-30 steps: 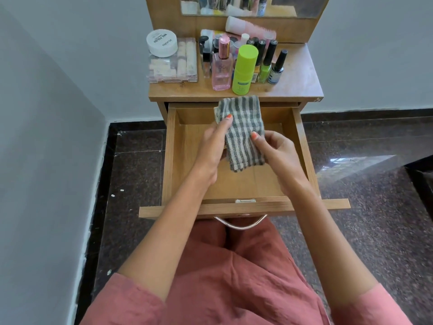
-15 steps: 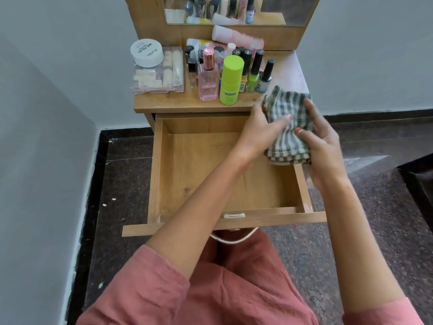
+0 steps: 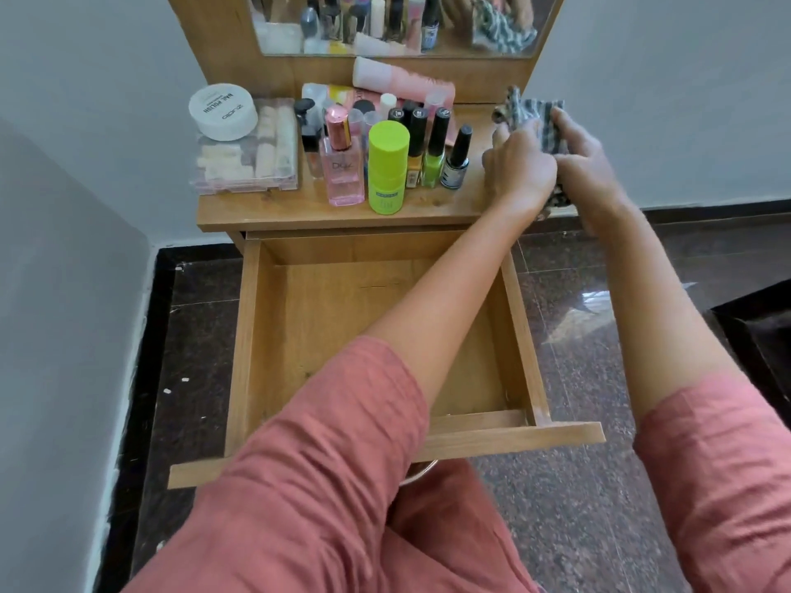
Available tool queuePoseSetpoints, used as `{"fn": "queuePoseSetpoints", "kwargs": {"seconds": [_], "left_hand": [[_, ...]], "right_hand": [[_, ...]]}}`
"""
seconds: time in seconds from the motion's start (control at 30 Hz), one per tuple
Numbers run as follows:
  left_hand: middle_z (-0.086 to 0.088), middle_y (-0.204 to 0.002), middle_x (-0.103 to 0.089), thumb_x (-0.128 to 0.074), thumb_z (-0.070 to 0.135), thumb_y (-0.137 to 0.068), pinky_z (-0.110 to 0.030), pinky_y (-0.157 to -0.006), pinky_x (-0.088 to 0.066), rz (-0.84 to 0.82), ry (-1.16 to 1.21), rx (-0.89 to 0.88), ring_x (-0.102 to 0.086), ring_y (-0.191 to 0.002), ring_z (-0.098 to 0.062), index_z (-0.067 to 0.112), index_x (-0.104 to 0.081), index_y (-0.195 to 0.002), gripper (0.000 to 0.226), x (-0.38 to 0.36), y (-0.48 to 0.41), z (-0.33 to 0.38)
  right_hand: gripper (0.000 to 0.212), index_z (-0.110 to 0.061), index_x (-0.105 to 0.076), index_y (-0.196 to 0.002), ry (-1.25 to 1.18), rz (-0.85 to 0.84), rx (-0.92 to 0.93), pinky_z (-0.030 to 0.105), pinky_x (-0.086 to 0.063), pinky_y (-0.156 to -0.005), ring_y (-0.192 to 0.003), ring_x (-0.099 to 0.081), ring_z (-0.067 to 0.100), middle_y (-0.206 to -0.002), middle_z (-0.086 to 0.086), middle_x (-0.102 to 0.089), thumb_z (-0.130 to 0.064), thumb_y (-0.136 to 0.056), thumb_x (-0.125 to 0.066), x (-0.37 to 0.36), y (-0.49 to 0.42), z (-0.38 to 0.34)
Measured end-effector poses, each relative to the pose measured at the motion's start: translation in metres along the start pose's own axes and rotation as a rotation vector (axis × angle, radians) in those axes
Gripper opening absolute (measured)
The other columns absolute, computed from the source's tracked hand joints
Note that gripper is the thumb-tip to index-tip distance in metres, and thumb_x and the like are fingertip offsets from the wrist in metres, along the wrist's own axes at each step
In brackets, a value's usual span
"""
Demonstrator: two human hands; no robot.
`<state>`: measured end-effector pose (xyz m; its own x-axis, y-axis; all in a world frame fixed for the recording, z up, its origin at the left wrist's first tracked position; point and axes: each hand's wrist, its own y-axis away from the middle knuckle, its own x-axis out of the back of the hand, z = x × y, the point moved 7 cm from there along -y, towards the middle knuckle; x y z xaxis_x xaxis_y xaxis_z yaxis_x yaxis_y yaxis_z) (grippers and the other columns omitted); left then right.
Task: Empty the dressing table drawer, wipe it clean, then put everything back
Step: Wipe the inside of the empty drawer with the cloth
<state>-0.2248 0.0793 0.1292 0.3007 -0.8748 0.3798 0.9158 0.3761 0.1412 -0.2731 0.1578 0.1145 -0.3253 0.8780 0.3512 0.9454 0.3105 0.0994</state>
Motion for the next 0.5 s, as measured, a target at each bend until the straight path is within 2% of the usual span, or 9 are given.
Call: {"fn": "queuePoseSetpoints", "kwargs": {"seconds": [0.13,0.2,0.33,0.43,0.5], "left_hand": [[-0.011,-0.144,-0.031,-0.036,0.006,-0.094,-0.036,-0.105,-0.033,0.050,-0.065,0.038,-0.032,-0.129,-0.029,0.015,-0.038,-0.138,0.045,-0.001,-0.015,-0.002],[-0.012,-0.144,-0.032,-0.036,0.009,-0.094,-0.037,-0.108,-0.033,0.082,-0.059,0.058,-0.031,-0.132,-0.029,0.015,-0.042,-0.135,0.042,0.000,-0.020,-0.003],[-0.012,-0.142,-0.033,-0.039,0.012,-0.095,-0.039,-0.107,-0.034,0.101,-0.097,0.119,-0.030,-0.132,-0.029,0.012,-0.046,-0.129,0.035,0.005,-0.025,-0.001],[-0.014,-0.144,-0.030,-0.041,0.013,-0.094,-0.043,-0.106,-0.033,0.085,-0.120,0.155,-0.027,-0.133,-0.031,0.009,-0.046,-0.127,0.033,0.008,-0.025,-0.002],[-0.015,-0.144,-0.028,-0.041,0.012,-0.095,-0.042,-0.104,-0.033,0.071,-0.111,0.165,-0.028,-0.133,-0.031,0.007,-0.046,-0.126,0.033,0.010,-0.025,-0.003]], "right_hand": [[0.061,-0.008,-0.021,-0.144,0.090,-0.040,0.023,-0.001,-0.044,-0.075,-0.117,-0.042,0.003,-0.146,0.009,-0.035,0.004,-0.089,-0.045,-0.010,-0.018,0.001],[0.062,-0.007,-0.021,-0.144,0.103,-0.052,0.041,0.001,-0.043,-0.081,-0.120,-0.041,0.003,-0.146,0.009,-0.035,0.001,-0.089,-0.049,-0.013,-0.025,-0.001],[0.064,-0.015,-0.021,-0.145,0.252,-0.085,0.042,0.022,-0.032,-0.108,-0.133,-0.036,0.012,-0.148,0.005,-0.034,-0.010,-0.089,-0.053,-0.015,-0.034,0.000],[0.063,-0.019,-0.021,-0.145,0.409,-0.027,0.051,0.035,-0.033,-0.110,-0.130,-0.040,0.020,-0.143,0.007,-0.041,-0.018,-0.089,-0.051,-0.014,-0.036,-0.004],[0.053,-0.017,-0.031,-0.141,0.521,0.030,0.057,0.041,-0.038,-0.105,-0.124,-0.045,0.026,-0.137,0.011,-0.047,-0.018,-0.090,-0.047,-0.013,-0.034,-0.007]]}}
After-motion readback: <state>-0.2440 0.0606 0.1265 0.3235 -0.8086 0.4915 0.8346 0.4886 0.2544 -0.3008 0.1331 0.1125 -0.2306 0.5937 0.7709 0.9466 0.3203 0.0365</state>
